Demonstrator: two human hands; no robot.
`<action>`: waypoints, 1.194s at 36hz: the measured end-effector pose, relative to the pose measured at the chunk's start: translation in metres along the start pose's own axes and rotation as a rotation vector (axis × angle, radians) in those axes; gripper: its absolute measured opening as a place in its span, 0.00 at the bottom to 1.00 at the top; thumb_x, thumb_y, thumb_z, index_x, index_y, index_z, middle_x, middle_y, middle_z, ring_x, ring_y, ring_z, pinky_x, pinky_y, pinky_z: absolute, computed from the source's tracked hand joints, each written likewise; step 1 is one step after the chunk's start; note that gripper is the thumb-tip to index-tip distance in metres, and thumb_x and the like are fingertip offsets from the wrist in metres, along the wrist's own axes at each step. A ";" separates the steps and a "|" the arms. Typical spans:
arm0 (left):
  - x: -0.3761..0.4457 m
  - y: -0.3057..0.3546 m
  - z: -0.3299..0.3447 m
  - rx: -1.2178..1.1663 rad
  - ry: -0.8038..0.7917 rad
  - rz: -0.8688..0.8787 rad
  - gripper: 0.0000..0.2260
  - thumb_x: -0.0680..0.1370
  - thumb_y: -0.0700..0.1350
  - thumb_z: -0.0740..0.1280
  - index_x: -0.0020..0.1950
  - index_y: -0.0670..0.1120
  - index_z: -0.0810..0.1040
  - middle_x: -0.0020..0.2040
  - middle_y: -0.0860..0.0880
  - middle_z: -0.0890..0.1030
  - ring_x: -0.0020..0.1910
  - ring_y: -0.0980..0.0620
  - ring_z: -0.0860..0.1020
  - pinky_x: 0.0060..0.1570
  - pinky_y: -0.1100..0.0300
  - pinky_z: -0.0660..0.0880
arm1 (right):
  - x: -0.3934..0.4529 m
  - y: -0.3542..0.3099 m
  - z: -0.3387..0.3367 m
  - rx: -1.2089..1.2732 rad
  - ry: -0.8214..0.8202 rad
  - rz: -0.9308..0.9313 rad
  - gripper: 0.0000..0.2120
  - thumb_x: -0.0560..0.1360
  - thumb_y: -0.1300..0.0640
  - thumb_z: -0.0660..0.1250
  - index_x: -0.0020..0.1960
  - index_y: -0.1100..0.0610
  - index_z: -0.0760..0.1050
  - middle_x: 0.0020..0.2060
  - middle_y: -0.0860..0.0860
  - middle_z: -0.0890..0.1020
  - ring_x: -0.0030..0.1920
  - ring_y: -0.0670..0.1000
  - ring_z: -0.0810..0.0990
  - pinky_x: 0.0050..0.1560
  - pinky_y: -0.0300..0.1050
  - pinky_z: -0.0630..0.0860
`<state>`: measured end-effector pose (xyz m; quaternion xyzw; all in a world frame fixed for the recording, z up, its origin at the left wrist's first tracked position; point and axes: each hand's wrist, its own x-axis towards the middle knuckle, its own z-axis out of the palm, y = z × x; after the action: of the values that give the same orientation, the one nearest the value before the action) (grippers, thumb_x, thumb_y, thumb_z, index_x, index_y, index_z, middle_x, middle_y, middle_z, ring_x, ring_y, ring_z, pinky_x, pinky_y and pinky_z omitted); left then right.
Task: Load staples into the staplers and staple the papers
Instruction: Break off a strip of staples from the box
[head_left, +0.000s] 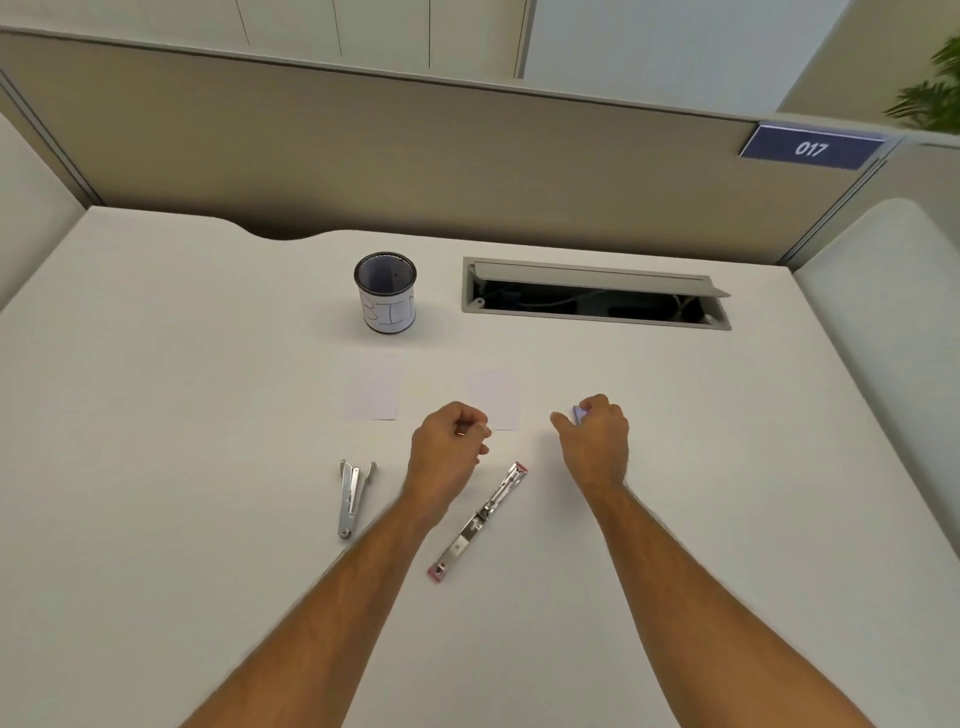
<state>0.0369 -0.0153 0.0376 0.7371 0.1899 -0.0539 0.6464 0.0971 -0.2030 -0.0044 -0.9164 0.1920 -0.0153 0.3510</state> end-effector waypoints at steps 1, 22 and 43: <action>-0.002 -0.001 0.004 0.004 0.000 0.003 0.06 0.78 0.38 0.66 0.48 0.46 0.81 0.47 0.45 0.86 0.37 0.54 0.83 0.42 0.59 0.79 | 0.000 0.004 -0.001 -0.028 0.012 0.014 0.18 0.75 0.51 0.72 0.59 0.59 0.74 0.54 0.55 0.77 0.59 0.58 0.74 0.48 0.49 0.73; -0.018 -0.005 0.058 0.082 -0.011 0.043 0.03 0.77 0.47 0.71 0.45 0.48 0.83 0.41 0.49 0.85 0.42 0.47 0.85 0.50 0.47 0.83 | -0.014 0.023 -0.028 0.141 -0.032 -0.044 0.06 0.75 0.56 0.68 0.50 0.57 0.76 0.42 0.54 0.82 0.41 0.57 0.80 0.40 0.50 0.76; -0.012 0.017 0.083 -0.242 0.007 -0.024 0.09 0.74 0.37 0.76 0.50 0.37 0.78 0.41 0.41 0.87 0.40 0.42 0.87 0.49 0.45 0.84 | -0.064 0.009 -0.058 0.466 -0.134 -0.075 0.16 0.73 0.56 0.74 0.60 0.53 0.79 0.47 0.48 0.85 0.44 0.45 0.84 0.41 0.29 0.74</action>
<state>0.0458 -0.1005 0.0440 0.6514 0.2061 -0.0360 0.7293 0.0255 -0.2234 0.0400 -0.8161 0.1253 -0.0115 0.5640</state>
